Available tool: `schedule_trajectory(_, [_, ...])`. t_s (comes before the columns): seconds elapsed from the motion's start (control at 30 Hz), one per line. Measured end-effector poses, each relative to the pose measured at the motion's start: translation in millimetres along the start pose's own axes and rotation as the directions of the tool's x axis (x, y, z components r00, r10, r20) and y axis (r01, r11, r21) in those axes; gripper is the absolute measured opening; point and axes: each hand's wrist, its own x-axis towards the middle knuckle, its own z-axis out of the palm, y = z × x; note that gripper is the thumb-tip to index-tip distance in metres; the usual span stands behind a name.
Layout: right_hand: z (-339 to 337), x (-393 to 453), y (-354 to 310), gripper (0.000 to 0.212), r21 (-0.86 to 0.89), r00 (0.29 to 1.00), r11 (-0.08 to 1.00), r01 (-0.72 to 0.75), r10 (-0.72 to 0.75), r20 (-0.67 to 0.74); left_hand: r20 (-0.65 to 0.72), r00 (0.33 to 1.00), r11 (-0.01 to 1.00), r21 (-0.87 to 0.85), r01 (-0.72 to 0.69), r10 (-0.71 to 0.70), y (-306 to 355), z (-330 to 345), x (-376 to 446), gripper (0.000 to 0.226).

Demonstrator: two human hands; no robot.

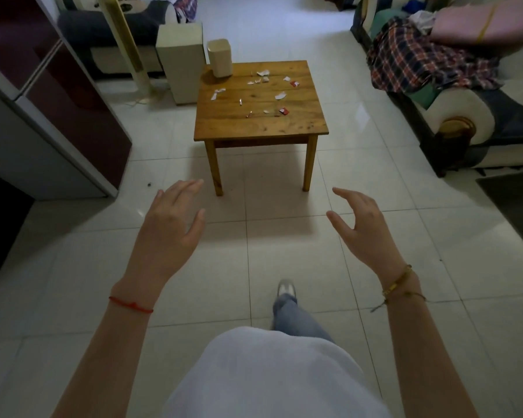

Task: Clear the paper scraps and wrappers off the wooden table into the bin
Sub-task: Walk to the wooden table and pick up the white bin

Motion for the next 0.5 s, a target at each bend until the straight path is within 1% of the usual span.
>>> schedule_trajectory(0.2, [21, 112, 36, 0.045, 0.005, 1.000, 1.000, 0.007, -0.007, 0.024, -0.006, 0.999, 0.999, -0.007, 0.039, -0.039, -16, 35, 109, 0.050])
schedule_trajectory(0.4, [18, 252, 59, 0.045, 0.000, 0.996, 0.996, 0.084, -0.084, 0.043, -0.034, 0.996, 0.996, -0.029, 0.079, -0.080, -18, 55, 236, 0.050])
schedule_trajectory(0.5, [17, 320, 65, 0.043, 0.034, 0.991, 0.992, 0.118, -0.119, 0.053, -0.048, 0.993, 0.994, -0.032, 0.104, -0.106, -22, 61, 294, 0.050])
